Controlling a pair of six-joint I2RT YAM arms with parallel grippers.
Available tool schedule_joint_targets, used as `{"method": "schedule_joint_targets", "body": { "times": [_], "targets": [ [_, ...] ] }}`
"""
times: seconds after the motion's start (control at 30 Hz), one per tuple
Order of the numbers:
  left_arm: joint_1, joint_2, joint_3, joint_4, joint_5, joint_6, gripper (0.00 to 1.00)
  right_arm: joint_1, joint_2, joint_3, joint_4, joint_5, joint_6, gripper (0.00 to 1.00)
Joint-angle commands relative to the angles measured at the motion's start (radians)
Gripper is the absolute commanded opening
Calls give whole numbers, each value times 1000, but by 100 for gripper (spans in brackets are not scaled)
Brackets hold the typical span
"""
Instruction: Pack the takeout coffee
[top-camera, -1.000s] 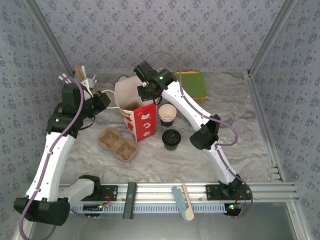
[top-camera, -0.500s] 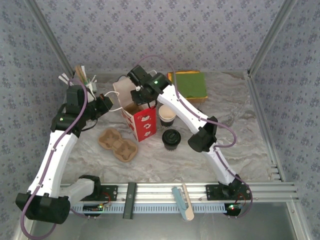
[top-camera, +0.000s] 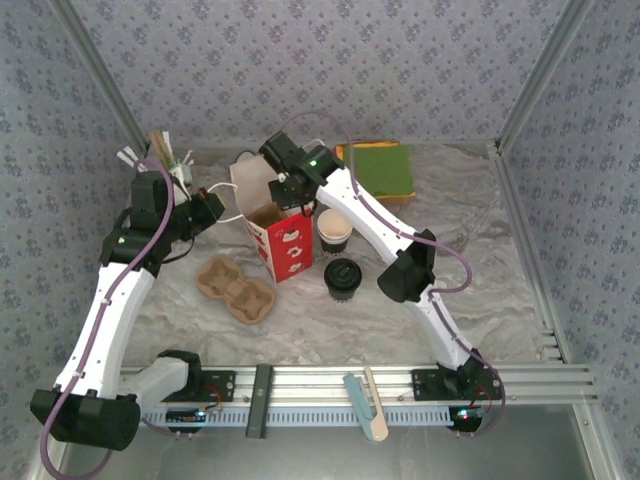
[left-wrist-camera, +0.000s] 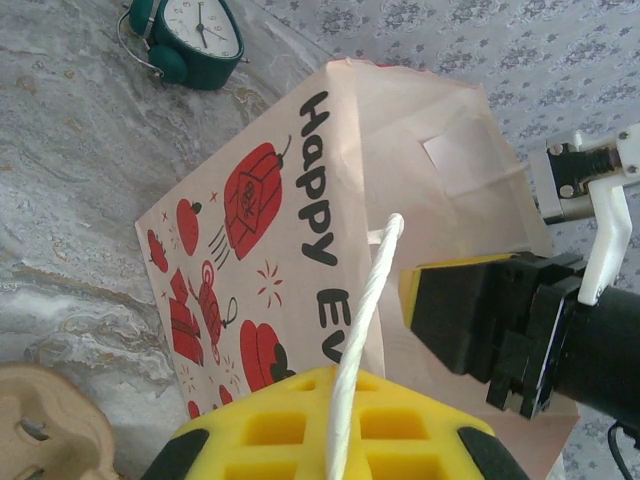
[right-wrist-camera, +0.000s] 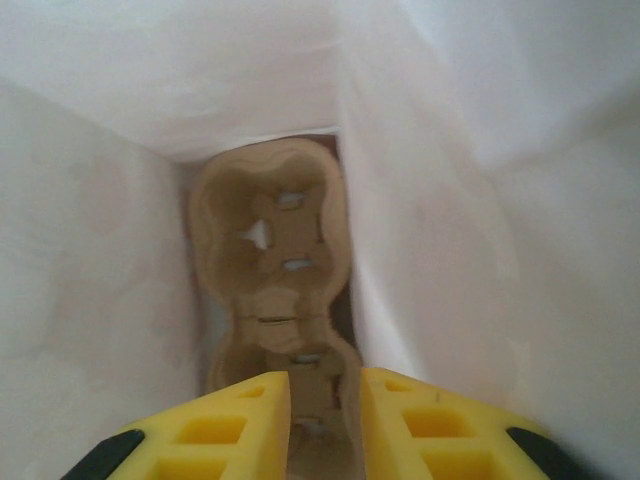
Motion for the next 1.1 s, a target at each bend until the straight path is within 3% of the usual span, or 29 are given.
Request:
{"method": "schedule_joint_targets", "body": {
  "times": [0.0,0.3,1.07],
  "targets": [
    [3,-5,1,12,7,13,3,16,-38,29,2,-32,-26,29],
    [1,14,-7,32,31,10,3,23,-90,29,58,-90,-50,31],
    [-6,57,13,50,43,12,4,17,-150,32,41,-58,-55,32]
  ]
}}
